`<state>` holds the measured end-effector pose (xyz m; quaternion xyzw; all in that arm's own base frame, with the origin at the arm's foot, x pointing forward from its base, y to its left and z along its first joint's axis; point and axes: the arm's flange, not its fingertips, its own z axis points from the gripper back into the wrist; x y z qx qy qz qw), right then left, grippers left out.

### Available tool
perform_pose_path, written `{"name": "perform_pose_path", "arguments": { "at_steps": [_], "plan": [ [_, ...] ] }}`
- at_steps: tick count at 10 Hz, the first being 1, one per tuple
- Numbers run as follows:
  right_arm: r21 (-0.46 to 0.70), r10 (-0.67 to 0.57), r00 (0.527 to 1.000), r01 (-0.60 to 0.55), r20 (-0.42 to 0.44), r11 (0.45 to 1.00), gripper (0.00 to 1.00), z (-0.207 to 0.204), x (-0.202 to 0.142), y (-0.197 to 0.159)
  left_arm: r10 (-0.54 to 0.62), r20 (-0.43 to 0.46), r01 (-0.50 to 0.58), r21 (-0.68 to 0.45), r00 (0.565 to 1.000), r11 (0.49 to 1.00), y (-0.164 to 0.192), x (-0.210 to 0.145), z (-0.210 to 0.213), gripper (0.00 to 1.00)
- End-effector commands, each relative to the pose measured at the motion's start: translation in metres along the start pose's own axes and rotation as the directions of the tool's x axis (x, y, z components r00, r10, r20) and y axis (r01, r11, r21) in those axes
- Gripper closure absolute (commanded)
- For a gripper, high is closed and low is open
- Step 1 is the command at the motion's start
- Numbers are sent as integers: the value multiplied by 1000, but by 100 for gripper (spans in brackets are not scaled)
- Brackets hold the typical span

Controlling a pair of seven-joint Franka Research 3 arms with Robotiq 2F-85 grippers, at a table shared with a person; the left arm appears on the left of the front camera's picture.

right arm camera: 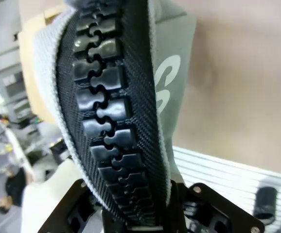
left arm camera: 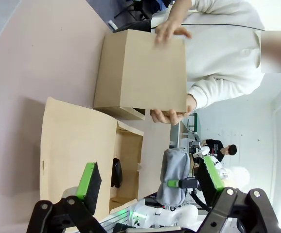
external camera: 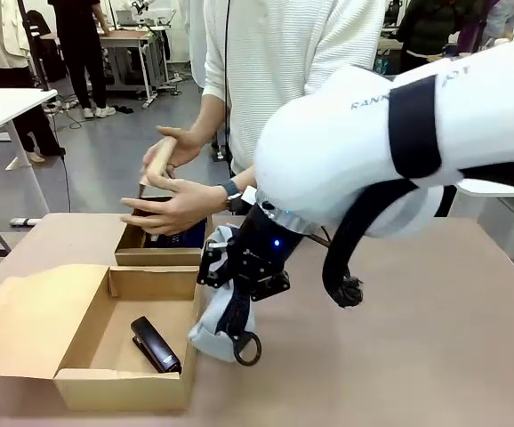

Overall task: Place items inside the box.
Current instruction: Pick up a Pencil pouch or Stapler and place it inside the Mailer Box closest to the robot.

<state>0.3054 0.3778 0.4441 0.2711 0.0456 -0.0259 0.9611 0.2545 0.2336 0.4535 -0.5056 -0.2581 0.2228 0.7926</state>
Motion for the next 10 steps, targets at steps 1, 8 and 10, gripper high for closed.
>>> {"name": "perform_pose_path", "arguments": {
  "at_steps": [1,8,10],
  "plan": [
    [206,-126,987,144,-98,968,91,74,-34,-77,-15,9,15,-29,1000,999,0,-2,0,0],
    [352,-103,989,134,-105,927,91,137,-62,-116,-15,9,15,-29,1000,999,0,-2,0,0],
    [352,-103,989,134,-105,927,91,137,-62,-116,-15,9,15,-29,1000,999,0,-2,0,0]
  ]
}}
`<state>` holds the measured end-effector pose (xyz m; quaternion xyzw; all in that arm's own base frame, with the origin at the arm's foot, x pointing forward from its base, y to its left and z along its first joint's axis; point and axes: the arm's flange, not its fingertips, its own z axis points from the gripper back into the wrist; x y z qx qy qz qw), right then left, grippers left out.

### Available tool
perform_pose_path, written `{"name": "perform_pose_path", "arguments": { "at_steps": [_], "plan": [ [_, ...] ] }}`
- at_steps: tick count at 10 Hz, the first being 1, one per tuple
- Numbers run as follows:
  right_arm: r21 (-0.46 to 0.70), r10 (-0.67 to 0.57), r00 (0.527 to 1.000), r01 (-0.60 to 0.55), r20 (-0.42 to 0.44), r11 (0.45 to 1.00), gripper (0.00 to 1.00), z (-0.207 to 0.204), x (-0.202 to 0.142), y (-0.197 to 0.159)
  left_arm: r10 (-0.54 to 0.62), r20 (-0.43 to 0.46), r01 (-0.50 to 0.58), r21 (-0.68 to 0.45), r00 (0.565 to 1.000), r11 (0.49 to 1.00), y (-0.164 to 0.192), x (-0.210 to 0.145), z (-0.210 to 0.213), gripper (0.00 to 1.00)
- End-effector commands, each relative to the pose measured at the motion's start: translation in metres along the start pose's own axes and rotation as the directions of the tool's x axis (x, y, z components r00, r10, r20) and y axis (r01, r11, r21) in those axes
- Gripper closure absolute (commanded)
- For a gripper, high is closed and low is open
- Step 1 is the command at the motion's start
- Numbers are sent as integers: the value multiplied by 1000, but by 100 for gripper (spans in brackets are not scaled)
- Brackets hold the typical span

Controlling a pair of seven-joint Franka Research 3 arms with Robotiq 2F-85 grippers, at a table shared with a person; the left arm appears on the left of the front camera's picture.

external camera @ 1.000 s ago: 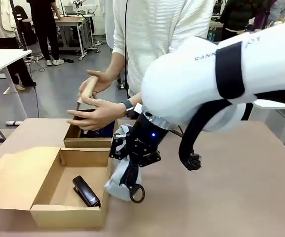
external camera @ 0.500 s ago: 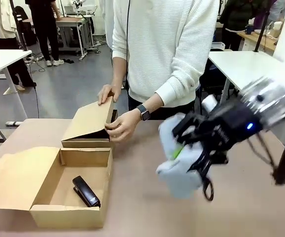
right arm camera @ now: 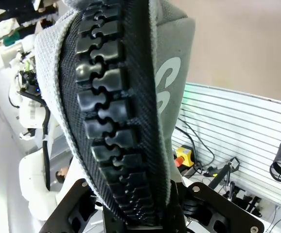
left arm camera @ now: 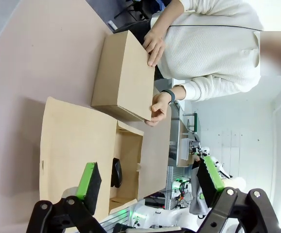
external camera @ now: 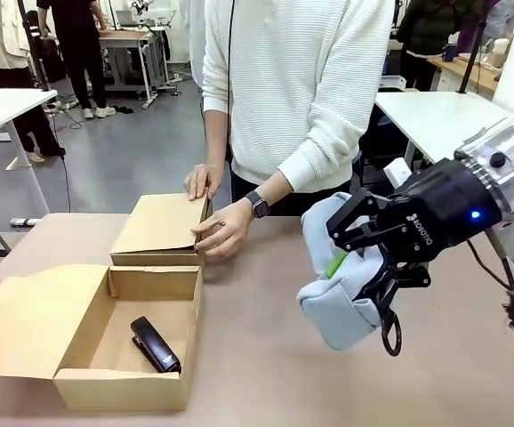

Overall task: Place items inside the box.
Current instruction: Pick up a Pencil pouch or Stapler and place it inside the Mailer Box closest to the robot.

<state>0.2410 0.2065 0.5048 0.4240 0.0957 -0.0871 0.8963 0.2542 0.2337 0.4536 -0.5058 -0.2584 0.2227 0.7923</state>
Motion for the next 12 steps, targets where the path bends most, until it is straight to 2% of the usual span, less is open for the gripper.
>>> {"name": "perform_pose_path", "arguments": {
  "at_steps": [1,5,6,9,11,12],
  "plan": [
    [31,13,1000,-12,-12,999,91,0,4,4,-15,9,15,-28,1000,999,0,-1,-1,0],
    [31,13,1000,-12,-12,999,91,0,4,4,-15,9,15,-28,1000,999,0,-1,-1,0],
    [-2,-6,1000,6,1,1000,91,0,1,-1,-15,9,15,-28,1000,999,0,-1,-1,0],
    [-76,-48,999,48,6,996,91,-9,7,14,-15,9,15,-28,1000,999,0,-1,-1,0],
    [-75,-20,999,22,25,997,91,-18,14,25,-15,9,15,-28,1000,999,0,-1,-1,0],
    [-68,39,999,-38,8,997,91,-32,25,37,-15,9,15,-28,1000,999,0,-1,-1,0]
  ]
}}
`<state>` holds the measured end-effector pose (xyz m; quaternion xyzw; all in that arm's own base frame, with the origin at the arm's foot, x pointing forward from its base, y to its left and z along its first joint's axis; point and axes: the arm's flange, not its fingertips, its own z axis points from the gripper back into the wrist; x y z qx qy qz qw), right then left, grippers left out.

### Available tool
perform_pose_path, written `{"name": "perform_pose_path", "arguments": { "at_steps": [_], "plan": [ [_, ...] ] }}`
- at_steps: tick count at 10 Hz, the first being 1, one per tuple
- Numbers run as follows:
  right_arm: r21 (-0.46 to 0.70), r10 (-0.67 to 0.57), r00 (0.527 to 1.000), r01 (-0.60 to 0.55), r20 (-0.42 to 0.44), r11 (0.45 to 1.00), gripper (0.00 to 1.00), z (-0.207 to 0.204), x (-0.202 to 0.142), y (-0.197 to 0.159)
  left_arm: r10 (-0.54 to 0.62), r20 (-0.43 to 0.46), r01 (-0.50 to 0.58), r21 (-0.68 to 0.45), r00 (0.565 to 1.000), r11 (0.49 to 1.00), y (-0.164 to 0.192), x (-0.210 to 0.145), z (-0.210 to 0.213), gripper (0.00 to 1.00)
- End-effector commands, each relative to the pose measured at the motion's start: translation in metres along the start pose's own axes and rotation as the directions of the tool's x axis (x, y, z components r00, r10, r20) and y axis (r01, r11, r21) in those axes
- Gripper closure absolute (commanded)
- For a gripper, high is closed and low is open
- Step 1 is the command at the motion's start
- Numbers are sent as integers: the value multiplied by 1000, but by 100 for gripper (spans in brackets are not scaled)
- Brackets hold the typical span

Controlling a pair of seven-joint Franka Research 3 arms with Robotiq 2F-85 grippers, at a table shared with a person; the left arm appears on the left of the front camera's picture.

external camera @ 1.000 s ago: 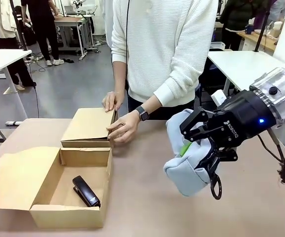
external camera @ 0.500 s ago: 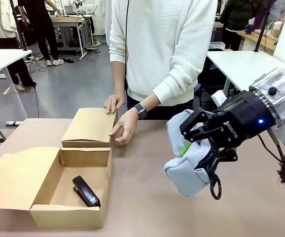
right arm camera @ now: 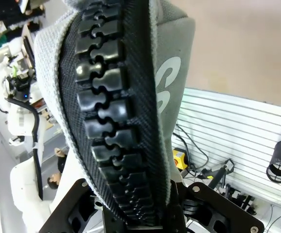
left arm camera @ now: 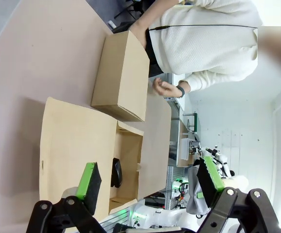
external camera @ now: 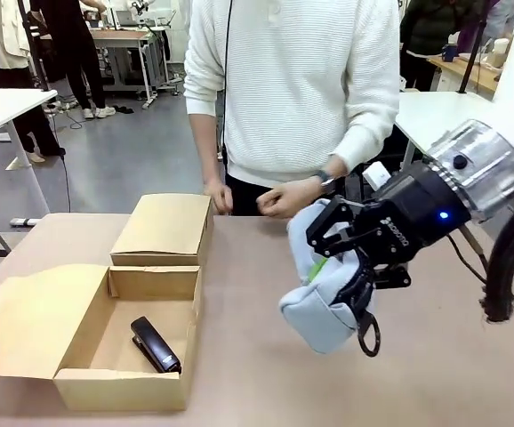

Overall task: Place items inside the box.
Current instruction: Pick up a Pencil pouch or Stapler and place it inside the Mailer Box closest to the robot.

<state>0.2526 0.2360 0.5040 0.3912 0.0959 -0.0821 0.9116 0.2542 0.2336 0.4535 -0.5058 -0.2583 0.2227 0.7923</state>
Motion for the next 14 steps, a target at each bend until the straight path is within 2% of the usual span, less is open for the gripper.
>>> {"name": "perform_pose_path", "arguments": {
  "at_steps": [1,3,4,5,7,8,9,10,11,12,14],
  "plan": [
    [-11,56,998,-55,11,998,91,-26,33,32,-15,9,15,-28,1000,999,0,-1,-1,0],
    [-66,95,995,-94,7,993,91,-84,73,82,-15,9,15,-28,1000,999,0,-1,-1,0],
    [-132,111,994,-111,-6,985,91,-121,90,102,-15,9,15,-28,1000,999,0,-1,-1,0],
    [-197,105,993,-91,59,976,91,-161,105,119,-15,9,15,-28,1000,999,0,-1,-1,0],
    [-181,106,993,-94,57,979,91,-223,120,141,-15,9,15,-28,1000,999,0,-1,-1,0],
    [-176,85,994,-72,67,982,91,-233,118,145,-15,9,15,-28,1000,999,0,-1,-1,0],
    [-249,86,990,-56,109,967,91,-204,110,136,-15,9,15,-28,1000,999,0,-1,-1,0],
    [-168,127,991,-118,42,979,91,-229,110,117,-15,9,15,-28,1000,999,0,-1,-1,0],
    [-195,114,992,-100,60,976,91,-234,116,118,-15,9,15,-28,1000,999,0,-1,-1,0],
    [-194,119,989,-99,92,976,91,-236,107,119,-15,9,15,-28,1000,999,0,-1,-1,0],
    [-176,134,989,-123,54,977,91,-245,95,129,-15,9,15,-28,1000,999,0,-1,-1,0]
  ]
}}
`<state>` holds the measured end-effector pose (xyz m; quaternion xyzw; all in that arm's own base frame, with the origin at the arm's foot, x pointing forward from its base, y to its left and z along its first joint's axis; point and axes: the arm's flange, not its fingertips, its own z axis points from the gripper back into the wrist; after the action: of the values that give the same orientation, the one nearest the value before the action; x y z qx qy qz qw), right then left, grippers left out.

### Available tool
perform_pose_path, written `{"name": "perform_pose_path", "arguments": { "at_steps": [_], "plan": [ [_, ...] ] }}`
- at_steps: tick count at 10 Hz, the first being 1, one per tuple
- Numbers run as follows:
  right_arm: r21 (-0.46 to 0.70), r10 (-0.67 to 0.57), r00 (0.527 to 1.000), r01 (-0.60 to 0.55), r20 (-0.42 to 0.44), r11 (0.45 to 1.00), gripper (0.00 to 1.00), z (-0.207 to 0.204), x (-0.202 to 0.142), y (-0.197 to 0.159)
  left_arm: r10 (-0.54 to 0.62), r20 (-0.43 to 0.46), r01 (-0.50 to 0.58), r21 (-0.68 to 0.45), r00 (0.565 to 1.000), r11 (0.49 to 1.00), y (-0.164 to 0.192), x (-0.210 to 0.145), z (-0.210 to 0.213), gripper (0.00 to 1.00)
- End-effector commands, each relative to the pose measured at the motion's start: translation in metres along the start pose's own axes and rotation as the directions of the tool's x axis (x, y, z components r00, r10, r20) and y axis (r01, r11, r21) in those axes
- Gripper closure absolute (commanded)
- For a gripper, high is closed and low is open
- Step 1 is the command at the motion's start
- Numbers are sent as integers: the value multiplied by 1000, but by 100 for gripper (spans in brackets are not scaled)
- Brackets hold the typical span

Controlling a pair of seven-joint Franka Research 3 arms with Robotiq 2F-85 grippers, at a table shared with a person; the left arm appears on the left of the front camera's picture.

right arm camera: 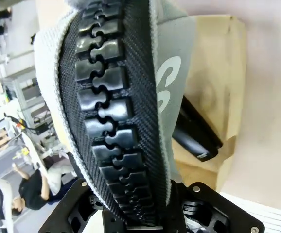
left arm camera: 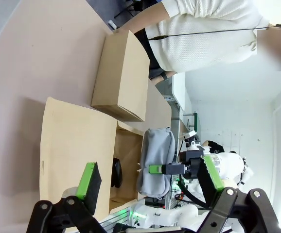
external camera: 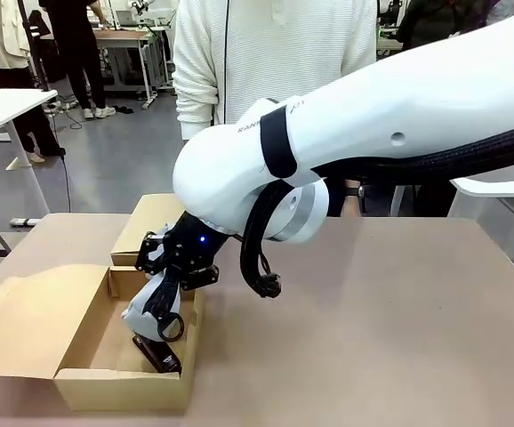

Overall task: Place items inside the box.
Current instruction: Pick up a Pencil pouch or Stapler and place it inside the Mailer Box closest to the robot.

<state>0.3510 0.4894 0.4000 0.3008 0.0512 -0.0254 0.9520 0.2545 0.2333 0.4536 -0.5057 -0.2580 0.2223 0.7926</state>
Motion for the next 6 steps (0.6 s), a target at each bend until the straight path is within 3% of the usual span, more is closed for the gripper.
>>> {"name": "perform_pose_path", "arguments": {
  "at_steps": [1,4,6],
  "plan": [
    [-3,0,1000,0,17,1000,91,-5,-10,18,-15,10,15,-28,1000,999,0,-1,0,0],
    [-103,1,1000,0,12,995,91,-41,-10,41,-15,10,15,-28,1000,999,0,-1,0,0],
    [-151,17,999,-25,-49,988,91,-57,-7,48,-15,10,15,-28,1000,999,0,-1,0,0]
  ]
}}
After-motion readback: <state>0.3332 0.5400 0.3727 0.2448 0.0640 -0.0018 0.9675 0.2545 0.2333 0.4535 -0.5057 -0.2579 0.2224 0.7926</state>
